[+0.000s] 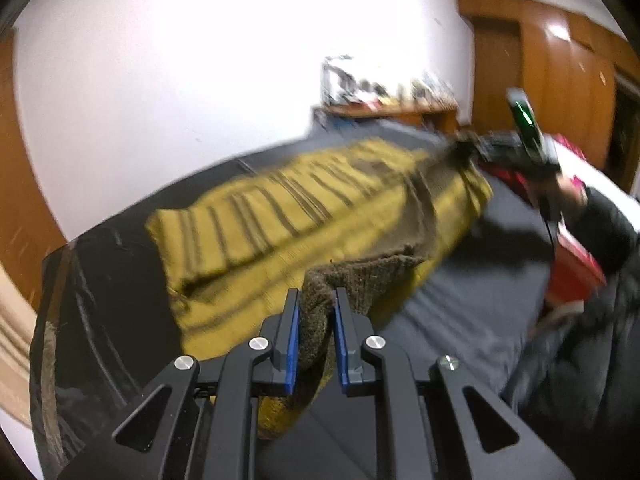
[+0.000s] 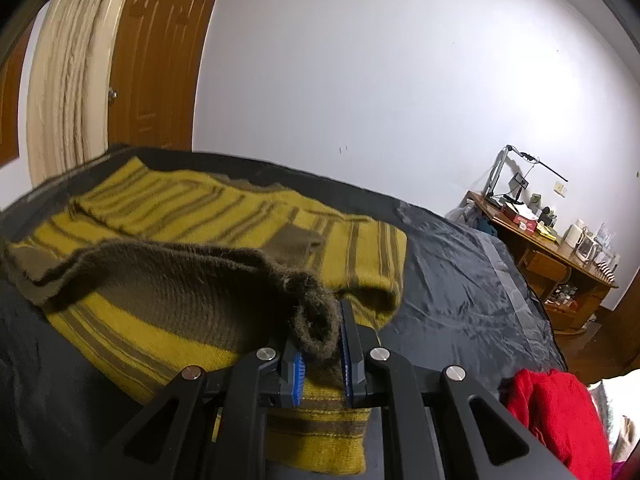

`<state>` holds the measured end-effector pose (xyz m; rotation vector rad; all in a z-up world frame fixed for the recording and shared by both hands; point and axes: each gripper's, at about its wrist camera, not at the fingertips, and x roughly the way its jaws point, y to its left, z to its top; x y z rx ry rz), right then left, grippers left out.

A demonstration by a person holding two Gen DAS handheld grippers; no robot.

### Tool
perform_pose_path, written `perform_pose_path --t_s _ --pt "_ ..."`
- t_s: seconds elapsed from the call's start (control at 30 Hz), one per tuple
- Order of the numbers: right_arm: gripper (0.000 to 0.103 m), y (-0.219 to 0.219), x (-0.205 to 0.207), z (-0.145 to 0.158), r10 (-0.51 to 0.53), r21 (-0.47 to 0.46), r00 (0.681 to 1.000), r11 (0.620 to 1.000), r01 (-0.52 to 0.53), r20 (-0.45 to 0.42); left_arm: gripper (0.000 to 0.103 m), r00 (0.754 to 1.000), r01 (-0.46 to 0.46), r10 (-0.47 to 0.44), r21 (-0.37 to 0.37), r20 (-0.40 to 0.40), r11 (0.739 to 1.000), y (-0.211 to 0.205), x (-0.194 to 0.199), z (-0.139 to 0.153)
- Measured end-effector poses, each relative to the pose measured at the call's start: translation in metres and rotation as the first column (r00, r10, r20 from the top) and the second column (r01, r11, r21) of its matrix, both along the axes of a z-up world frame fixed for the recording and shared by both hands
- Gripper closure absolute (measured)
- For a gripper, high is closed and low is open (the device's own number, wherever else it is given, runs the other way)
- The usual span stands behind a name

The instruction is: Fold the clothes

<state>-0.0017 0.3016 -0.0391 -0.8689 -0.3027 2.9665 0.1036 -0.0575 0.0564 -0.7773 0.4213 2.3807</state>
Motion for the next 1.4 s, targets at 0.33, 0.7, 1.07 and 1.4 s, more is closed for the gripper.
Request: perform_pose_path --t_s 0.33,0.7,1.07,1.4 --pt "0.088 0.003 -0.019 0.027 -0.027 -0.058 0.998 0.998 0.023 -0.057 0.088 0.978 -0.194 0.206 0.217 -0.033 0.957 -0.035 -0.067 0.041" --pt "0.088 -0.006 -0.086 0.056 -0.052 -0.009 0.994 0.999 0.051 -0.093 0.101 0.926 -0.355 0.377 0.305 -0.013 0.884 -0.054 -0.154 0.061" --pt "0.088 0.013 -0.159 0.025 -0.036 -0.177 0.998 0.983 0.045 0.049 0.100 0.920 -0.376 0.333 0.231 0.206 0.897 -0.067 -0.217 0.013" --pt "0.028 0.072 -0.140 -0.007 -0.078 -0.356 0.984 0.925 0.132 0.161 0.036 0.894 -0.332 0.269 0.126 0.358 0.935 -0.046 -0.223 -0.049"
